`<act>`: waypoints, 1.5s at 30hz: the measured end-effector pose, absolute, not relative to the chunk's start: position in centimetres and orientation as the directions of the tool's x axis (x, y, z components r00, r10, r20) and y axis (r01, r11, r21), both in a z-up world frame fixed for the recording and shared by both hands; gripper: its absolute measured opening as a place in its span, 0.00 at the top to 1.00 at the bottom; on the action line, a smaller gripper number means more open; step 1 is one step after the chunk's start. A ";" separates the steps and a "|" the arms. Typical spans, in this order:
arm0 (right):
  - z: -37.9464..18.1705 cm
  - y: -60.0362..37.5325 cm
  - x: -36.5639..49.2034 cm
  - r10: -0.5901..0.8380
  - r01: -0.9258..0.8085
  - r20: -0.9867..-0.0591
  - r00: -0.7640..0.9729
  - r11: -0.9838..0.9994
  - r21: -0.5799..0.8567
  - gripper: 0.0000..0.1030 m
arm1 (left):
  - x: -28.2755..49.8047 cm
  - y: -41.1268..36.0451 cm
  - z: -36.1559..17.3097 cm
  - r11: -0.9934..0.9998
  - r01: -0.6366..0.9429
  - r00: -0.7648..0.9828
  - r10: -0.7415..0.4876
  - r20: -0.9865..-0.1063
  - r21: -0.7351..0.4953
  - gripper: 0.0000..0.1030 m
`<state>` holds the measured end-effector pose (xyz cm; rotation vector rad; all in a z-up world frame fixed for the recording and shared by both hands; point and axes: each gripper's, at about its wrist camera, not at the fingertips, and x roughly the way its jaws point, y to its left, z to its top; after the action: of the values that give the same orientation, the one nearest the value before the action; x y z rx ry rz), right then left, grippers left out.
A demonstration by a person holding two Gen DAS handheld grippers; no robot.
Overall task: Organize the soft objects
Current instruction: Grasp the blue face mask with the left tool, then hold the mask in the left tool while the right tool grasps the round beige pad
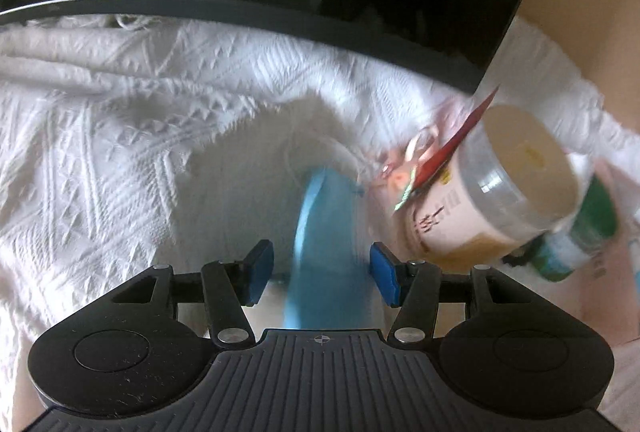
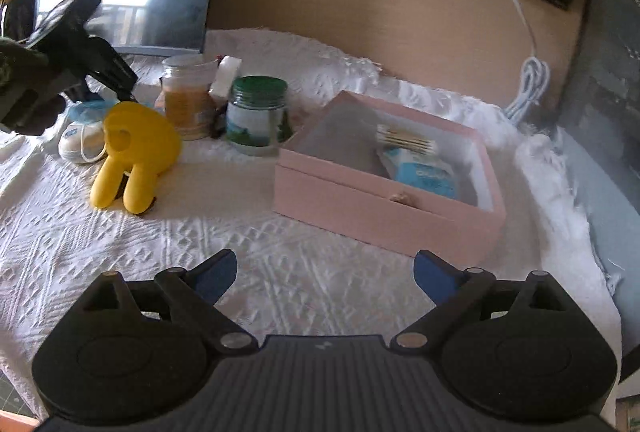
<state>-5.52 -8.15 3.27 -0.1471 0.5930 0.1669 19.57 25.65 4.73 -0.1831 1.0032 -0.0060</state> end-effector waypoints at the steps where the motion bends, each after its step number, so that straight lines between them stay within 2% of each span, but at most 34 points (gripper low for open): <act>1: 3.3 -7.9 -5.4 0.121 -0.208 -0.574 0.810 0.974 -0.087 0.07 | 19.7 25.6 4.6 0.986 -0.073 0.534 -0.089 -0.841 -0.151 0.45; 3: 3.1 -7.5 -5.2 0.132 -0.225 -0.580 0.804 0.970 -0.091 0.07 | 19.4 25.2 4.6 0.990 -0.051 0.540 -0.086 -0.837 -0.134 0.57; 4: 3.0 -7.2 -5.2 0.134 -0.232 -0.581 0.803 0.968 -0.099 0.07 | 19.0 25.0 4.9 0.992 -0.030 0.556 -0.086 -0.826 -0.123 0.79; 6: 2.8 -6.7 -5.1 0.137 -0.242 -0.588 0.797 0.965 -0.104 0.07 | 17.5 24.8 5.6 0.990 -0.006 0.591 -0.109 -0.799 -0.140 0.83; 8: 2.8 -6.3 -5.0 0.158 -0.263 -0.588 0.793 0.960 -0.095 0.07 | 15.9 25.0 6.2 0.979 0.000 0.618 -0.162 -0.770 -0.206 0.86; 15: 3.7 -4.7 -3.6 0.239 -0.324 -0.583 0.776 0.945 -0.043 0.07 | 7.6 26.2 8.5 0.942 0.016 0.706 -0.249 -0.663 -0.336 0.87; 21: 4.9 -1.2 -2.1 0.320 -0.436 -0.559 0.765 0.896 -0.085 0.07 | 2.0 26.9 6.7 0.906 -0.021 0.694 -0.292 -0.659 -0.424 0.87; 25: 4.9 1.0 -1.8 0.354 -0.487 -0.565 0.745 0.868 -0.099 0.07 | 1.7 26.6 5.6 0.917 -0.011 0.679 -0.286 -0.677 -0.398 0.87; 33: 1.9 2.0 -2.3 0.318 -0.506 -0.637 0.702 0.853 -0.131 0.07 | 3.3 24.8 7.8 0.963 0.058 0.751 -0.216 -0.624 -0.264 0.82; 36: 1.3 1.7 -2.4 0.297 -0.485 -0.650 0.699 0.865 -0.127 0.07 | 5.5 24.0 6.5 0.971 0.066 0.694 -0.210 -0.688 -0.229 0.78; 39: 1.2 1.0 -3.0 0.282 -0.464 -0.647 0.708 0.877 -0.126 0.07 | 6.3 23.5 4.7 0.964 0.075 0.629 -0.244 -0.738 -0.255 0.78; 45: 1.0 -0.7 -3.6 0.231 -0.405 -0.649 0.725 0.905 -0.130 0.07 | 7.1 22.6 2.9 0.964 0.079 0.621 -0.247 -0.744 -0.254 0.78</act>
<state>-3.64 -0.70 1.01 -0.2723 0.6744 0.3560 7.09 22.59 2.91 -0.2041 0.8821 -0.1889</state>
